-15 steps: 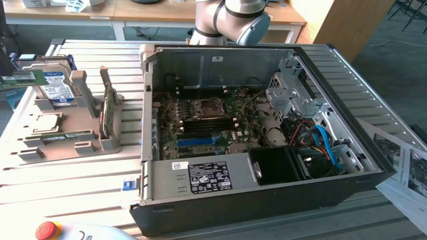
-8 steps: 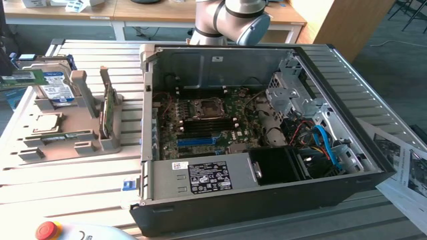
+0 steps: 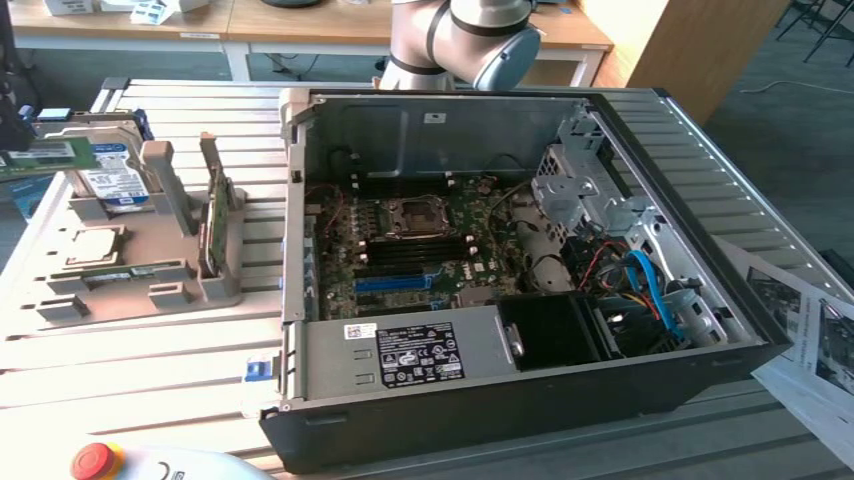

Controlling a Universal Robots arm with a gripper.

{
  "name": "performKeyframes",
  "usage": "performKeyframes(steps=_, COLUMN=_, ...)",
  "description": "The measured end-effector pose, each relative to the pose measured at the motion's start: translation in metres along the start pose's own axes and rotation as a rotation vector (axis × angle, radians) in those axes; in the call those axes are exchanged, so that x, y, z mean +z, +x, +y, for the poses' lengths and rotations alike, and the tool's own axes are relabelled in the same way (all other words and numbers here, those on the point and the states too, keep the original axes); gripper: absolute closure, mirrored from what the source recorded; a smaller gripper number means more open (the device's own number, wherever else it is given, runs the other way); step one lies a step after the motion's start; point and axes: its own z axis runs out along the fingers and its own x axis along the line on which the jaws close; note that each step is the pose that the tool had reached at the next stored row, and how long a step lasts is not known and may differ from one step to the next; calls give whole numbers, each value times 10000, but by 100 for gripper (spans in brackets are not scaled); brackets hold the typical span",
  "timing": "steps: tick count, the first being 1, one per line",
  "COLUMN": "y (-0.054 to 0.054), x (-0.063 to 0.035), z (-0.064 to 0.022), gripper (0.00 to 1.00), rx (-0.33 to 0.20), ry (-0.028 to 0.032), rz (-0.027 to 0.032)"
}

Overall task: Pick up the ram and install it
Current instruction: 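Pick up the ram and move it above insertion slot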

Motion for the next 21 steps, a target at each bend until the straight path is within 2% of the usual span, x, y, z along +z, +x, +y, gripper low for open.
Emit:
performKeyframes(steps=4, y=1, x=-2, z=0, gripper=88, rx=6, ry=116, rz=-37)
performKeyframes(steps=7, y=1, x=-2, z=0, gripper=88, rx=9, ry=176, rz=-56)
performKeyframes(steps=21, y=4, x=-1, z=0, gripper=88, rx=10, ry=178, rz=-83)
